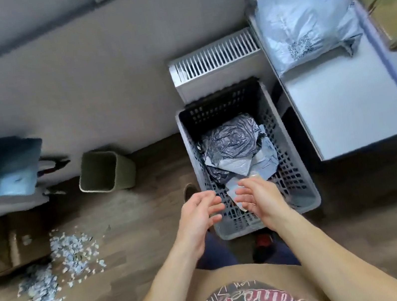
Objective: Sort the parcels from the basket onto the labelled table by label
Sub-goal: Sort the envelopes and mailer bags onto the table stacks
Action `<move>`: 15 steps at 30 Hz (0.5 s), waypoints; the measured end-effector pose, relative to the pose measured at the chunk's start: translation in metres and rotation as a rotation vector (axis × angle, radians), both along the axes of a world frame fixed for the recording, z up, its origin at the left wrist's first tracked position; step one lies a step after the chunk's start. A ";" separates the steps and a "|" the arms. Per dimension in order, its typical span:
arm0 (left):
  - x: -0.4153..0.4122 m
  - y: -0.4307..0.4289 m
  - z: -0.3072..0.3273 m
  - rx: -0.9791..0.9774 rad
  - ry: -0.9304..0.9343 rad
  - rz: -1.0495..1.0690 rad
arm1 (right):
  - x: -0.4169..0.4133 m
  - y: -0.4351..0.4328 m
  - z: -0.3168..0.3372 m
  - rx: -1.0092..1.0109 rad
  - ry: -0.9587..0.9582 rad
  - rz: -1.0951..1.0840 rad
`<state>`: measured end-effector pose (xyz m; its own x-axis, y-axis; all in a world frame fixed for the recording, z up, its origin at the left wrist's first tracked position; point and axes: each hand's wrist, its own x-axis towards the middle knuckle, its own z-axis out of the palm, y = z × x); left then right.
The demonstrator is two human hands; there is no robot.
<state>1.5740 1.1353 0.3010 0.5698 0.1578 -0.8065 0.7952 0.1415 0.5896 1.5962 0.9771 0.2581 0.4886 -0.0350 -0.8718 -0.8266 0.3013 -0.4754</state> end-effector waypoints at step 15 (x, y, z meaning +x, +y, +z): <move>0.227 -0.018 -0.230 0.289 -0.032 -0.907 | 0.126 -0.014 -0.215 -0.545 0.168 0.045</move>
<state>1.8015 1.1171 0.0708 0.5940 -0.1643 -0.7875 0.5136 -0.6760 0.5284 1.7221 0.9629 0.0433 0.3561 -0.4837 -0.7995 -0.9106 0.0124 -0.4131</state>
